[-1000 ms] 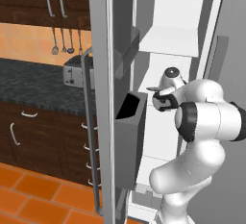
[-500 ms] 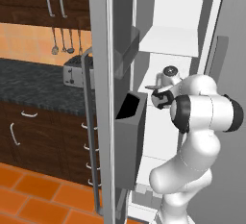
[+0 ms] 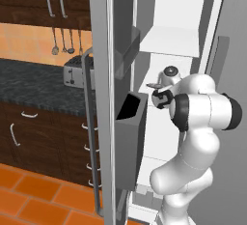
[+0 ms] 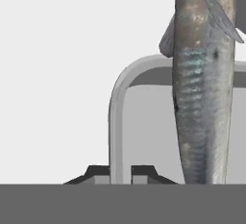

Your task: Take the meat container that has the fish and place it on the second highest rack of the freezer. Then take the vegetable container that has the garlic and onion and place it on the highest rack of the freezer.

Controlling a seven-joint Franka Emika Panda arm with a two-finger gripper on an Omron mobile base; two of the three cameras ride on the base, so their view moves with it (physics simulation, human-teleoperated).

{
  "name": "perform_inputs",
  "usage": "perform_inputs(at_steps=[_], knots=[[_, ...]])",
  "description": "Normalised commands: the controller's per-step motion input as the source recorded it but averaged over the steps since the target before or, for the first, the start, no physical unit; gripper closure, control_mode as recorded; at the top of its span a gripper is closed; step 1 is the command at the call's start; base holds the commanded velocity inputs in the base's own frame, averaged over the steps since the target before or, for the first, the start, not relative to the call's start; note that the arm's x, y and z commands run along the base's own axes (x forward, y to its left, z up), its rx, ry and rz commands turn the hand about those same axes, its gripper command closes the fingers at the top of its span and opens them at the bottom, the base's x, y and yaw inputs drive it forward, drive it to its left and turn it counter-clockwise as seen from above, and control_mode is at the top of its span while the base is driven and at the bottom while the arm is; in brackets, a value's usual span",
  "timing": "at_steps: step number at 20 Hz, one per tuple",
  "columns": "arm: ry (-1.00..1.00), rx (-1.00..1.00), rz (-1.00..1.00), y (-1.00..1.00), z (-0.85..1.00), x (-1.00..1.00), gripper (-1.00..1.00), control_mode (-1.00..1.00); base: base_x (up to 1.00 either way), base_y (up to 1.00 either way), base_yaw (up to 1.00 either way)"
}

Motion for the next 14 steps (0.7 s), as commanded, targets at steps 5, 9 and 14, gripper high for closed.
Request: perform_inputs(at_steps=[5, 9, 14], knots=[[0.00, 0.00, 0.00, 0.00, 0.00, 0.00, -1.00, -1.00, 0.00, 0.00, 0.00], [0.00, 0.00, 0.00, 0.00, 0.00, 0.00, -1.00, -1.00, 0.00, 0.00, 0.00], [-0.01, 0.00, 0.01, 0.00, 0.05, -0.44, -1.00, -1.00, 0.00, 0.00, 0.00]])
